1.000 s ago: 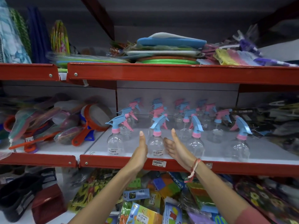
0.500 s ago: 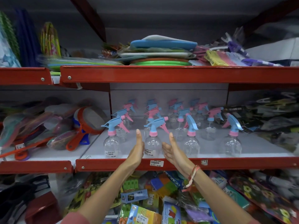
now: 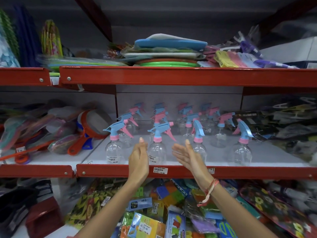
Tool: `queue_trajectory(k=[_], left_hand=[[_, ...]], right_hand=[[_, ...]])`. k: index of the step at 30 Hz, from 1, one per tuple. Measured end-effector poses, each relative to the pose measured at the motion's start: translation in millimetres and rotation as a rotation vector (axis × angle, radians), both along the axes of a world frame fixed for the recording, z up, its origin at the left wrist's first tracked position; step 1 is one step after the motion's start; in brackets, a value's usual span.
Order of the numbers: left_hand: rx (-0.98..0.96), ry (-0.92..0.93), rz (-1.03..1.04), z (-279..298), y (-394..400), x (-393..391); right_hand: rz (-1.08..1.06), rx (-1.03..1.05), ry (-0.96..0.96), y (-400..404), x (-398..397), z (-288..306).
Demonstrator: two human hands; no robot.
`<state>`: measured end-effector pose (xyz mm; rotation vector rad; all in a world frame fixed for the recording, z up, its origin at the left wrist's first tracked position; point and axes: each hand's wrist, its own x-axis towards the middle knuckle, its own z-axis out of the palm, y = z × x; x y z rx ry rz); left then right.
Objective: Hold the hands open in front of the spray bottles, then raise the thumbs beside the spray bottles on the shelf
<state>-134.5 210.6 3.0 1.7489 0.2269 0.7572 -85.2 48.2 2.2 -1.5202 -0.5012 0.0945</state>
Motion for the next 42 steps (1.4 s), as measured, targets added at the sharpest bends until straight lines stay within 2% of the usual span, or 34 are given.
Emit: queue_trajectory(k=[2,6,10,12,16,21,27,42], left_hand=[[0.006,-0.039,-0.02,1,-11,0],[-0.03,0.011,-0.168,5,-42,10],[-0.077,0.143,-0.305,10,-73,21],[-0.085,0.225,-0.343,11,-84,25],[-0.154,0.37,-0.412,13,-98,31],[-0.238,0.442,-0.474,20,-109,29],[-0.283,0.467,-0.477,26,-112,33],[-0.194,0.438,-0.501,20,-102,59]], right_hand=[[-0.079,0.116,-0.031,-17,1,3],[-0.274,0.279,-0.056,-55,13,10],[-0.405,0.269,-0.025,-78,48,14],[-0.365,0.192,0.015,-81,69,14],[-0.15,0.022,0.142,-75,91,16],[0.056,-0.113,0.254,-69,89,20],[0.061,-0.111,0.251,-76,80,17],[0.045,-0.074,0.238,-90,54,4]])
